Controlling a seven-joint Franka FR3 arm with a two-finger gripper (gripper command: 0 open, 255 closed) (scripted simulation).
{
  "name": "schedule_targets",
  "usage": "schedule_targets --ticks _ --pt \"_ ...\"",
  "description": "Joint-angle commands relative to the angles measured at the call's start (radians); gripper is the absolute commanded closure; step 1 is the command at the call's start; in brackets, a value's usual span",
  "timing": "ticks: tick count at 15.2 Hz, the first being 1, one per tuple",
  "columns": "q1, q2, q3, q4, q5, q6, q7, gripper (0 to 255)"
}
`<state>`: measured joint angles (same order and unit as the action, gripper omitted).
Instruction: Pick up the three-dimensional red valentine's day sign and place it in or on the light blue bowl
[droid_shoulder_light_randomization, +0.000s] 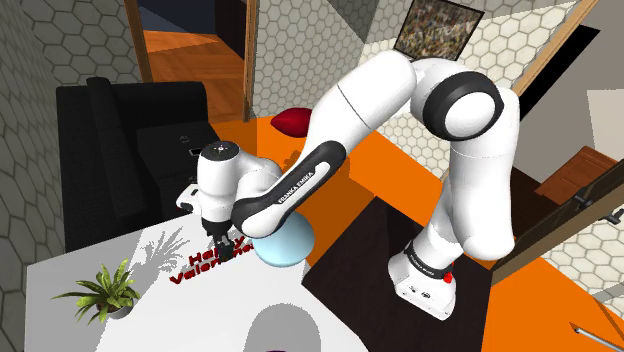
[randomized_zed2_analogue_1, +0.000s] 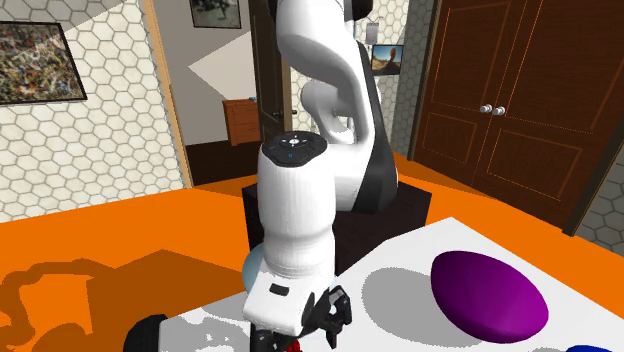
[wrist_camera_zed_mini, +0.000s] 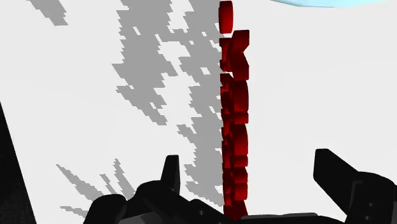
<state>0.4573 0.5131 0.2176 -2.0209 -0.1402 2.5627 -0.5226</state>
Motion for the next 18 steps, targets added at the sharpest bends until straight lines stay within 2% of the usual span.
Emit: schedule_targets --ticks 1,4,12,13,18 --pt "0.004 0.025 -0.006 0.008 -0.007 0.017 0.001 0" --pt "0.013 0.067 -0.016 0.018 -0.019 0.049 0.009 0" --pt "0.013 0.067 -0.016 0.018 -0.019 0.049 0.009 0" --pt "0.013 0.067 -0.016 0.018 -0.019 0.049 0.009 255" --pt "0.013 0.067 -0.016 0.018 -0.019 0.048 0.009 255"
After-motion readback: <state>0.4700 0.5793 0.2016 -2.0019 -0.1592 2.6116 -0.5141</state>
